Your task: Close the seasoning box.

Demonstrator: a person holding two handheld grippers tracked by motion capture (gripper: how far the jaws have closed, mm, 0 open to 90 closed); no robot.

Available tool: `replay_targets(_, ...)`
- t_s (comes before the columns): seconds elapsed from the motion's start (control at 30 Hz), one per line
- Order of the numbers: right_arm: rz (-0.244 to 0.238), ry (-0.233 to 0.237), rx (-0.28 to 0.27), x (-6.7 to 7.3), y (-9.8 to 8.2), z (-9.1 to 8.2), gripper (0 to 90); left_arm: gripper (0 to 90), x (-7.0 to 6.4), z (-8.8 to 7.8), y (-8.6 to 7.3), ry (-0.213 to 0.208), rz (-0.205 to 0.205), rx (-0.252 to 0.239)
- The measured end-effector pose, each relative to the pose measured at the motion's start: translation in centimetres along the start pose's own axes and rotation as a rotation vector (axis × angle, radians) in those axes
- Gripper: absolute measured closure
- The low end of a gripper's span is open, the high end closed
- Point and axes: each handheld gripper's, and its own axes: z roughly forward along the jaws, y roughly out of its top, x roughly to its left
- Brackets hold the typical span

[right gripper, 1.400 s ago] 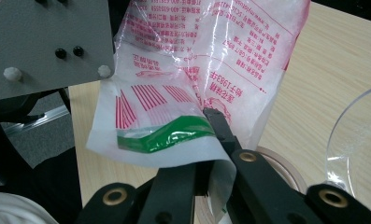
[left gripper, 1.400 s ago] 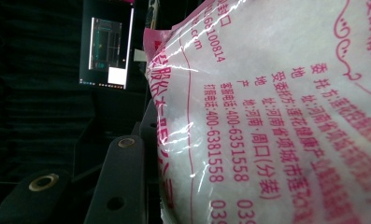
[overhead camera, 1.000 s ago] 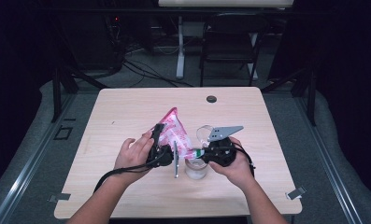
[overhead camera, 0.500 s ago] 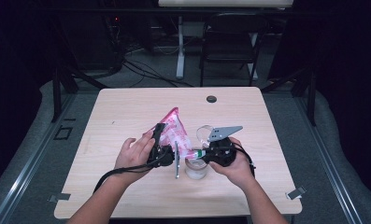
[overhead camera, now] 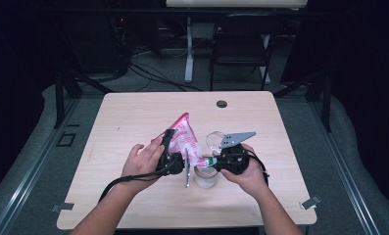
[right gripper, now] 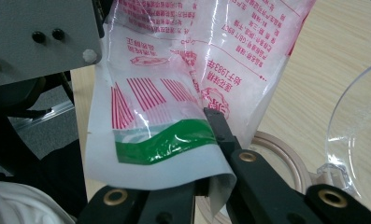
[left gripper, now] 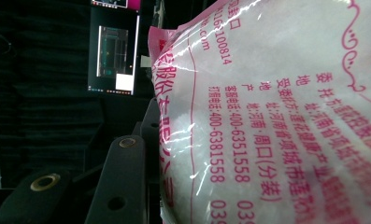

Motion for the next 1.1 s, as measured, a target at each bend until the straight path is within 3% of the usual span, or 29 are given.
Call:
replay_targets(0.57,-0.002,-0.029,0.015,0.00,-0.38,-0.01,90.0,61.8,0.18,-0.04,0.36,0.011,0.024,-0.011)
replay_targets(1.1,0.004,-0.025,0.013,-0.12,-0.44,0.01,90.0,61.9,0.21,-0.10,0.43,0.020,0.033,-0.019)
